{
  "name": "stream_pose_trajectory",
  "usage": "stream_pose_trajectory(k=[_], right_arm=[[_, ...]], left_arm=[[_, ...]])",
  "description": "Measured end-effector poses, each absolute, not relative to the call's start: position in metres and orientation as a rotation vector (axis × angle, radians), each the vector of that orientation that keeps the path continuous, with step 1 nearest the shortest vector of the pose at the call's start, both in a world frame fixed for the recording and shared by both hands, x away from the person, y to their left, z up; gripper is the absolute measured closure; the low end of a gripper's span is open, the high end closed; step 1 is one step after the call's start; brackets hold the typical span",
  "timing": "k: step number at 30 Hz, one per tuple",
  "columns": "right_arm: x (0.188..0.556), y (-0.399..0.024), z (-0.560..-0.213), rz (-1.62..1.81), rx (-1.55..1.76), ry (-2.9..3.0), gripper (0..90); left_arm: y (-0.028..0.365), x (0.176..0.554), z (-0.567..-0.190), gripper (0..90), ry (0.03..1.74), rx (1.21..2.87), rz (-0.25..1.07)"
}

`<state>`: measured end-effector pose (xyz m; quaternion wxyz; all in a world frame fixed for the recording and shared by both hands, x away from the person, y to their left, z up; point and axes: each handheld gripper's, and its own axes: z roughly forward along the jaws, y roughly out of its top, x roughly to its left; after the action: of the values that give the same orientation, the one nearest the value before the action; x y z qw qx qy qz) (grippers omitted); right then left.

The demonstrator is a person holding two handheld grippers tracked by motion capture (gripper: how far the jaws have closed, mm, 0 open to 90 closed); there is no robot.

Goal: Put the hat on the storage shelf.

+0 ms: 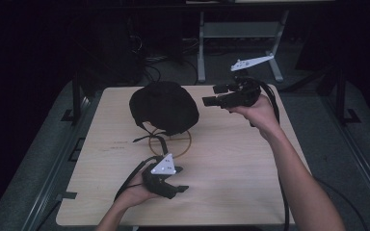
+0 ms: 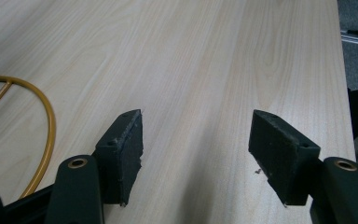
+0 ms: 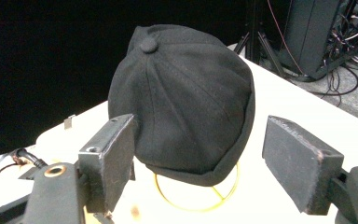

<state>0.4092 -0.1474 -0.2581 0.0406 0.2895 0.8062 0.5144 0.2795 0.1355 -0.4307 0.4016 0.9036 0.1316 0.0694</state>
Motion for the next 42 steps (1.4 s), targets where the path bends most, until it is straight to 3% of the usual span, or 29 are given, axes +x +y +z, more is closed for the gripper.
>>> stream_pose_trajectory(k=[42], right_arm=[[0.38,-0.216,-0.312,1.611,1.044,2.418,21.1]], left_arm=[[0.136,0.281,-0.434,32.7,0.354,2.305,0.173]])
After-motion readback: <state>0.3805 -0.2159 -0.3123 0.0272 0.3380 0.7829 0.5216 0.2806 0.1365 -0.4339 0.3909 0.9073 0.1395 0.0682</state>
